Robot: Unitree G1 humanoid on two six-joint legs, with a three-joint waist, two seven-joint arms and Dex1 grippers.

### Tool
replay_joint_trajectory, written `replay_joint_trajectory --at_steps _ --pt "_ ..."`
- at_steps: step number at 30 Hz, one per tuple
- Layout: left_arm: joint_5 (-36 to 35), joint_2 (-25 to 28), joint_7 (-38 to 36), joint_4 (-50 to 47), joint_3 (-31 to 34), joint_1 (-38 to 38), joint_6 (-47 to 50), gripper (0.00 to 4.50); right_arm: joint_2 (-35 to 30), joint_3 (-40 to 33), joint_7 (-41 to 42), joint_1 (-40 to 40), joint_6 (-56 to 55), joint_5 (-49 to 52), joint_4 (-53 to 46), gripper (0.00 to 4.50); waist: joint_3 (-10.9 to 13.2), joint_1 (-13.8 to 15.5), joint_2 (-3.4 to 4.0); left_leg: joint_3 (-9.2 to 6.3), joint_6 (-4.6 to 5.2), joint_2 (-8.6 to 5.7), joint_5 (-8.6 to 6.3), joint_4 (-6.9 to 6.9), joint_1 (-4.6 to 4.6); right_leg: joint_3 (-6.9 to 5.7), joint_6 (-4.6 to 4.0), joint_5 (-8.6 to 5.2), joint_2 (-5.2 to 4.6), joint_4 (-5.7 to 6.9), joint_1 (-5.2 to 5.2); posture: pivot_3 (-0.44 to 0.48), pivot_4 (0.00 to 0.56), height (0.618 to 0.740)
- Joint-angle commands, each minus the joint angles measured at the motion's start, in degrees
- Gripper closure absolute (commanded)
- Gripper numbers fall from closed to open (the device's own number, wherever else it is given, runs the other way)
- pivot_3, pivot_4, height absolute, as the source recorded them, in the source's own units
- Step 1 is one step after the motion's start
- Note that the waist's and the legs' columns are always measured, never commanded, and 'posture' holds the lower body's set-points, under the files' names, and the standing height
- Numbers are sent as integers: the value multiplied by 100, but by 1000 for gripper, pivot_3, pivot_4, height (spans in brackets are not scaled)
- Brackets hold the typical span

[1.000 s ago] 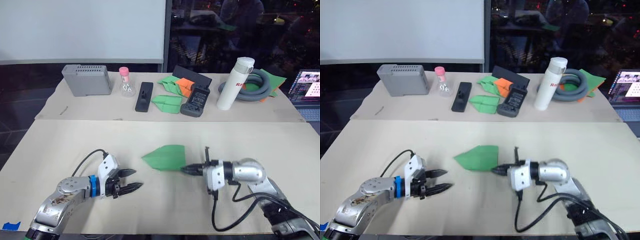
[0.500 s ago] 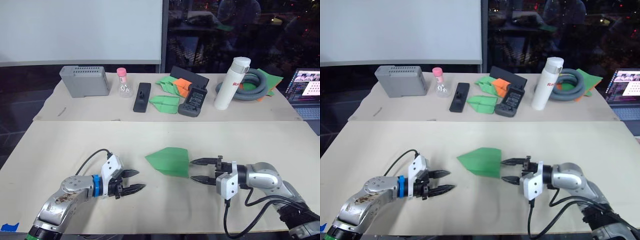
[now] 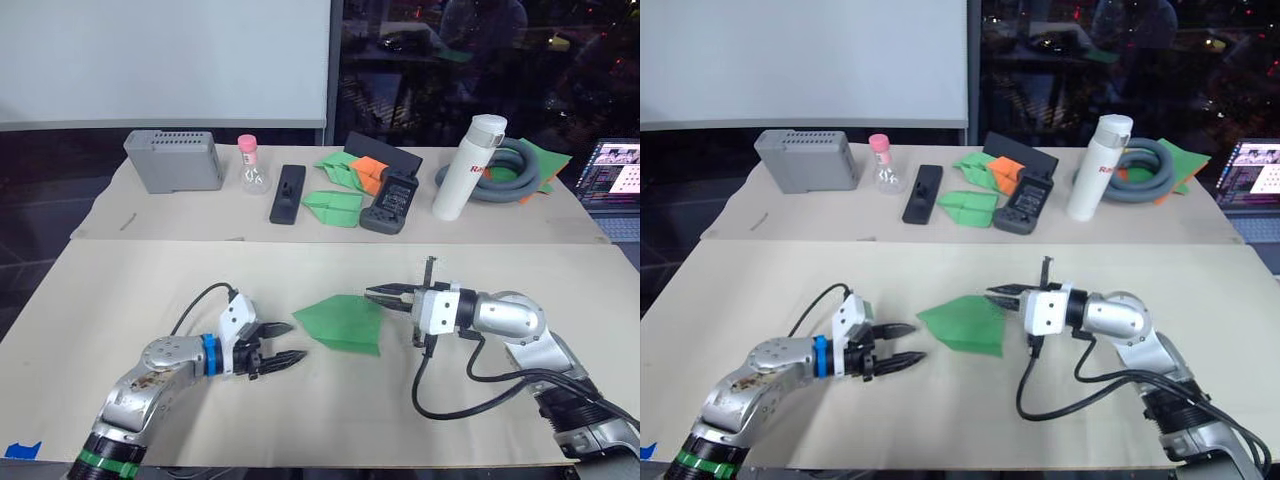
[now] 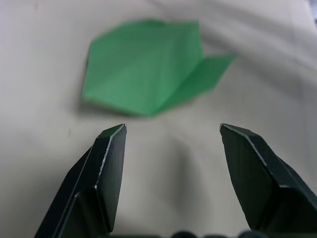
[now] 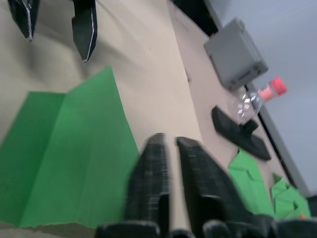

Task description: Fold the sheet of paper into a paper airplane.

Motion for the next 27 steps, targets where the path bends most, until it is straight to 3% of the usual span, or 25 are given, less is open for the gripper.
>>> replay_joint_trajectory --at_steps 1,8,15,27 --pt "20 -302 110 -58 -208 -366 -119 2139 56 -120 -122 -90 146 -92 -71 4500 0 6 0 0 -3 -1 2 0 0 0 0 0 1 0 0 0 150 740" --pt "494 -727 261 467 -890 -842 -156 4483 63 -164 -264 -71 427 -359 -90 4500 0 -8 -1 13 -4 2 4 0 0 2 1 0 11 0 -1 0 150 740" --pt "1086 -732 343 963 -1408 -784 -179 4483 129 -79 -226 -14 777 -335 -386 4500 1 -8 -2 19 -2 3 3 1 0 3 1 0 14 1 -2 0 150 740" --pt "1128 -805 402 1003 -1461 -686 -109 4483 252 472 484 3 1508 -314 -571 4500 0 3 -2 19 24 3 -12 12 7 4 1 0 12 2 7 0 150 740"
